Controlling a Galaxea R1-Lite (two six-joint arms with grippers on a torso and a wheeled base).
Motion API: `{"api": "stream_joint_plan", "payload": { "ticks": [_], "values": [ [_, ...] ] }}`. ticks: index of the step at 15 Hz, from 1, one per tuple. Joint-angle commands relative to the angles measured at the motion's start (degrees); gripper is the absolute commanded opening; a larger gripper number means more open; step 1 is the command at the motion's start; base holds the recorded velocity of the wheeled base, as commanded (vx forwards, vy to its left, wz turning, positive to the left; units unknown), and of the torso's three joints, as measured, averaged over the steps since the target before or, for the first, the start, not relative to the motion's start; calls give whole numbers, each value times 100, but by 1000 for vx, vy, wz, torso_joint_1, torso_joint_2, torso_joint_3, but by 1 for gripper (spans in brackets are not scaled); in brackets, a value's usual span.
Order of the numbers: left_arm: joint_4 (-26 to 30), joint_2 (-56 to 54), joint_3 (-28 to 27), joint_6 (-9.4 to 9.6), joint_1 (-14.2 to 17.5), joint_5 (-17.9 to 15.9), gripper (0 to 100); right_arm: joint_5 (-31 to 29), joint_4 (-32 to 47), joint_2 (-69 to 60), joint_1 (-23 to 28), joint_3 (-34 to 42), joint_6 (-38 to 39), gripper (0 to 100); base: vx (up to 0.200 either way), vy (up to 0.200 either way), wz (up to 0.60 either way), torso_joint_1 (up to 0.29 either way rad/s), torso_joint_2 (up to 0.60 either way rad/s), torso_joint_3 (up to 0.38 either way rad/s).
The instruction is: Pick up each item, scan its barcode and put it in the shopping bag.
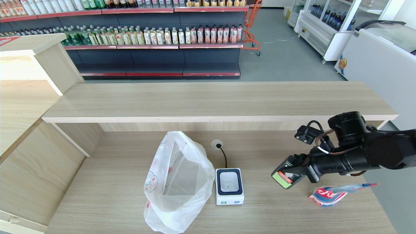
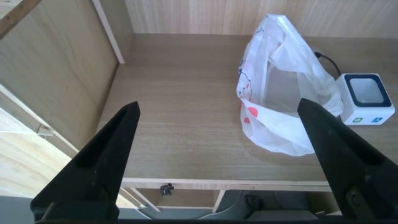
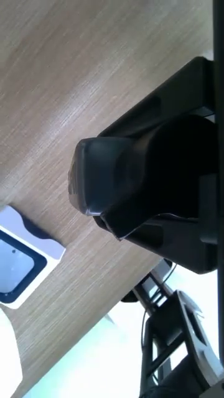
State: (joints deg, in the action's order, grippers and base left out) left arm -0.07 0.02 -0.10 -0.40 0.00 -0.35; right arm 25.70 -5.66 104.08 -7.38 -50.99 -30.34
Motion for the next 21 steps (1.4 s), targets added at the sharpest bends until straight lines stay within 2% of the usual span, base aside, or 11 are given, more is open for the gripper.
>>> {"api": "stream_joint_plan", "payload": {
  "ticks": [1,2,5,7,9,11,12,14,16,18,21],
  "values": [
    [-1,-2,1,-4,0,0,100,-21,-41,-951,34,424,81,0,0,0,0,0,0,0],
    [-1,-2,1,-4,0,0,100,-12,-94,-1083,114,459,11,0,0,0,0,0,0,0],
    [-1,-2,1,-4,0,0,100,14,-2141,-2050,764,1733,-1492,0,0,0,0,0,0,0],
    [-1,-2,1,-4,0,0,100,445,-3108,-2182,720,2507,-2468,0,0,0,0,0,0,0],
    [-1,-2,1,-4,0,0,100,1895,-2897,-2155,342,2550,-4612,0,0,0,0,0,0,0],
    [-1,-2,1,-4,0,0,100,2721,-2027,-2138,-71,2498,-7715,0,0,0,0,0,0,0],
    [-1,-2,1,-4,0,0,100,2888,-1693,-2094,-317,2419,-9042,0,0,0,0,0,0,0],
    [-1,-2,1,-4,0,0,100,2748,-867,-1936,-563,2445,-10949,0,0,0,0,0,0,0],
    [-1,-2,1,-4,0,0,100,2695,-612,-1848,-616,2436,-12294,0,0,0,0,0,0,0],
    [-1,-2,1,-4,0,0,100,2879,-647,-1751,-721,2392,-13111,0,0,0,0,0,0,0],
    [-1,-2,1,-4,0,0,100,3398,-647,-1769,-1548,2076,-13466,0,0,0,0,0,0,0]
  ]
}}
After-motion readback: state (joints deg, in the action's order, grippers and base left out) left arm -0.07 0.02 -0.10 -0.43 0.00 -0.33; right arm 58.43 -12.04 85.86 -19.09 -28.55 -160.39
